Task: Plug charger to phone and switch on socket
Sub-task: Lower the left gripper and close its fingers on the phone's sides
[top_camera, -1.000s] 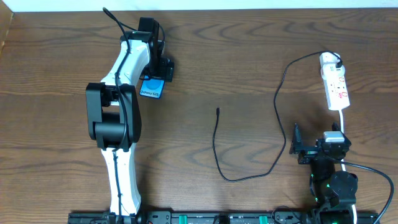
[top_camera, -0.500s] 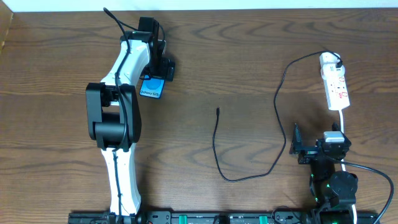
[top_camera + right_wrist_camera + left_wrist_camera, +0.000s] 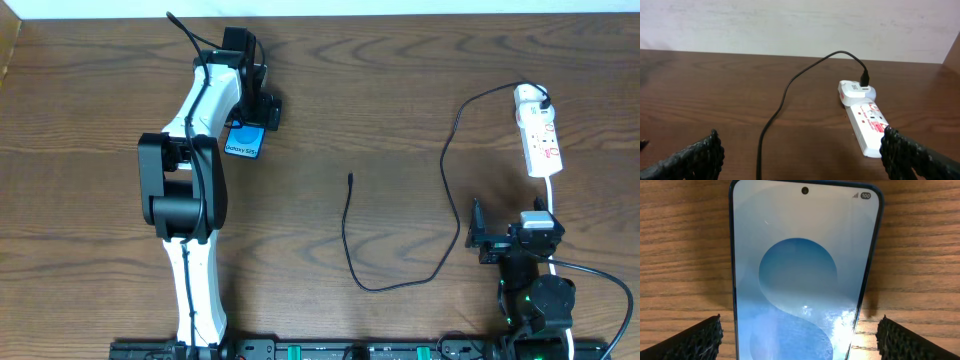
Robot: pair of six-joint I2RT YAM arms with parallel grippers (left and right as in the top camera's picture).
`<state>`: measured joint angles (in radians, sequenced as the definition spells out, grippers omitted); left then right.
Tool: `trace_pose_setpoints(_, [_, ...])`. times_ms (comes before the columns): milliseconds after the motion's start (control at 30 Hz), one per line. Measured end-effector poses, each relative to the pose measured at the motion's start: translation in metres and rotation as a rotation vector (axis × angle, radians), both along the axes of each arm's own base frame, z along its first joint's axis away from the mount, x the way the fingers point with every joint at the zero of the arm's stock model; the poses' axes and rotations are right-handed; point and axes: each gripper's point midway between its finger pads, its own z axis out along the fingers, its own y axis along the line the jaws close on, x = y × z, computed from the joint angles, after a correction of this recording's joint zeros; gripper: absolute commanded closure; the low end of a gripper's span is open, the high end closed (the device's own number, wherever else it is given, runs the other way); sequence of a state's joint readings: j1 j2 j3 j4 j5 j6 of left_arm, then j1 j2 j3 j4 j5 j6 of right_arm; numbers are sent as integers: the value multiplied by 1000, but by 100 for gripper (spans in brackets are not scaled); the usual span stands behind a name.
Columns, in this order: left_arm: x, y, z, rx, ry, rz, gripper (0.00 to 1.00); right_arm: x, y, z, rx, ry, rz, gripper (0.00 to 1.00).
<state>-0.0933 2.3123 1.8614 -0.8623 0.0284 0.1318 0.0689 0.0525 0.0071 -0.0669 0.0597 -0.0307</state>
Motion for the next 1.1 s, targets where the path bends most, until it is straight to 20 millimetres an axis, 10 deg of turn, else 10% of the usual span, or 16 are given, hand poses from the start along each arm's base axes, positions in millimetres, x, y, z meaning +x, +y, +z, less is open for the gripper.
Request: trace_pose_setpoints(1100, [2,0,-1,-1,-8,0,2,0,0,0,0,0,0,1])
